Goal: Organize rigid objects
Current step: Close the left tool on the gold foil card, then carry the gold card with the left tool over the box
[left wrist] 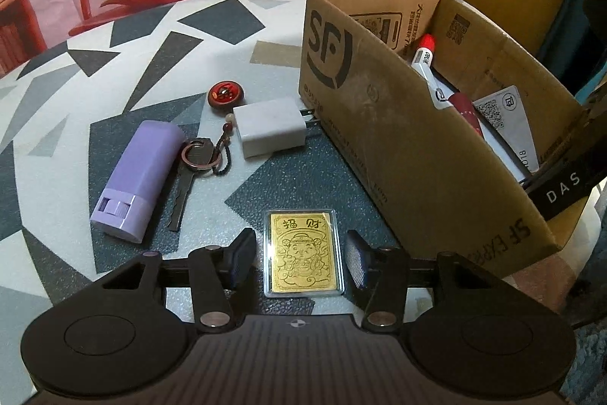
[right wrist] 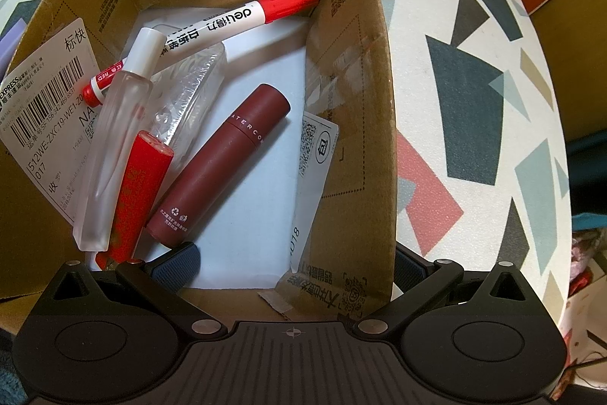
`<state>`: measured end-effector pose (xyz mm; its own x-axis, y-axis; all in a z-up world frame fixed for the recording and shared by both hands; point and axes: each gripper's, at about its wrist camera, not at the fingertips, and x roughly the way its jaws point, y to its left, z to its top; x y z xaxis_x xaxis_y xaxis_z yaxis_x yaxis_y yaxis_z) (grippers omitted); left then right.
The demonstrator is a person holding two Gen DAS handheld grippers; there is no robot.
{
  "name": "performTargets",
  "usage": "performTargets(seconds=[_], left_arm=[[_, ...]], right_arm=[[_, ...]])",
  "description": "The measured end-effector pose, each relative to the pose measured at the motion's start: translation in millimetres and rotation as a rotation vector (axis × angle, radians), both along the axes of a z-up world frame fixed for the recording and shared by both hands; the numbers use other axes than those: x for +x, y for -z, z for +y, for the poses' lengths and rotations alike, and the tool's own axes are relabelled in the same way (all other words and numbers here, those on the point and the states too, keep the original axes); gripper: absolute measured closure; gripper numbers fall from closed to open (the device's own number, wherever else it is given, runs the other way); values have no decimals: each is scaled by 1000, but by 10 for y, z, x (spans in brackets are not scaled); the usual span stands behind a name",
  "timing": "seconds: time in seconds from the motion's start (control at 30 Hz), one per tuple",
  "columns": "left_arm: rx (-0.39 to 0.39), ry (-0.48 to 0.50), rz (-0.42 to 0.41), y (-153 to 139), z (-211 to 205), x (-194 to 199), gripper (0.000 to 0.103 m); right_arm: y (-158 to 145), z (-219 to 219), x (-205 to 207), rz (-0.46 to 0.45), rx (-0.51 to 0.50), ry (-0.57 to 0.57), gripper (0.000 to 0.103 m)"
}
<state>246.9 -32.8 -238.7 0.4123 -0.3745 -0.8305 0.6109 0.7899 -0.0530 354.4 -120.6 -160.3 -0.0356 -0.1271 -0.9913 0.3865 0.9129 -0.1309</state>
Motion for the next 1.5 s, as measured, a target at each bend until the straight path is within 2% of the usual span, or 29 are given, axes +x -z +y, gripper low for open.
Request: performTargets(seconds=[0.07, 0.23, 0.37, 0.67, 0.93, 1.23, 1.5], left_arm=[[9, -4, -18, -9, 5, -33, 55], [-8, 6, -17, -41, 51, -31, 56], [-78, -7, -25, -164, 142, -26, 56], [-166, -39, -101, -573, 289, -4, 56], [-267, 51, -166, -889, 128, -80, 56], [-297, 130, -167, -879, -184, -82, 56], [-326, 184, -106, -744, -358, 8, 56]], right_arm=[[-1, -1, -2, 0, 0, 0, 0], [0, 2, 1, -1, 1, 1, 0], [0, 4, 3, 0, 0, 0, 0], [-2, 5, 6, 0, 0, 1, 0], [-4, 6, 7, 1, 0, 2, 0], [-9, 0, -2, 1, 0, 6, 0], [-6, 3, -2, 1, 0, 6, 0]])
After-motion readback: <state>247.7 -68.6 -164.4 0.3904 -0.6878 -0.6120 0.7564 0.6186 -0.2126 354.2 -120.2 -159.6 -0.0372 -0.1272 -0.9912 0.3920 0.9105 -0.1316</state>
